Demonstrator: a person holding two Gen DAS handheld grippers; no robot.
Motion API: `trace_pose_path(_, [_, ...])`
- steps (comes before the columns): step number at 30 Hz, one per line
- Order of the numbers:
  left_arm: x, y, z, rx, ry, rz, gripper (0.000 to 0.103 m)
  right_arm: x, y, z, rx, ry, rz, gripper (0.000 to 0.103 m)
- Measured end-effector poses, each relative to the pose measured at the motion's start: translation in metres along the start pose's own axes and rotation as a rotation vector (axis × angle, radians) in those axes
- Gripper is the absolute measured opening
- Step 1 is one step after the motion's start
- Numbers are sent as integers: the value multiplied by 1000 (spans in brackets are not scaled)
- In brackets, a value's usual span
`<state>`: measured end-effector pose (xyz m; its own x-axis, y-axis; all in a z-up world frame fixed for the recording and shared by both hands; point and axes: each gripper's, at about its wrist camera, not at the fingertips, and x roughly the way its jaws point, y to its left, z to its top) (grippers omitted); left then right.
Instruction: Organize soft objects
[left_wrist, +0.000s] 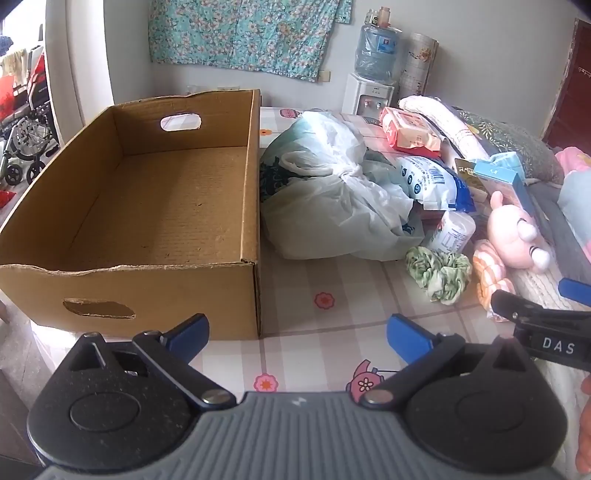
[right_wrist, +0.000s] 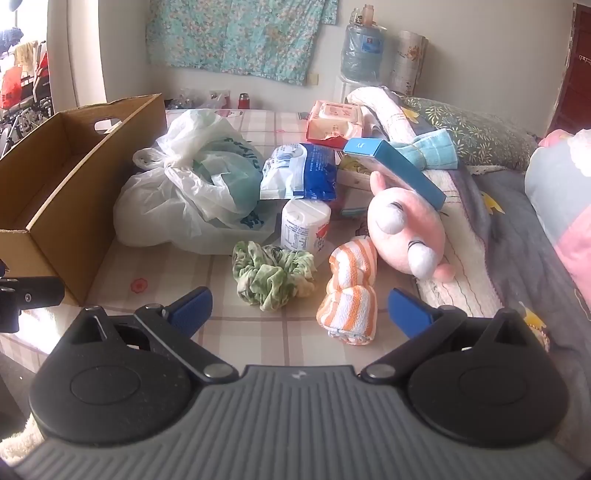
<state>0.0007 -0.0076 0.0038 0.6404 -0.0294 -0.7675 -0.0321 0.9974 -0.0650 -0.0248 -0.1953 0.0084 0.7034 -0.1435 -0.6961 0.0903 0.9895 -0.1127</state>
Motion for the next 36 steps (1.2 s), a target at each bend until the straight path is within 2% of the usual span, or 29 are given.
trace_pose_path(36, [8,-2,1,13,14,15,103,4,2,2,-1,5,8,102])
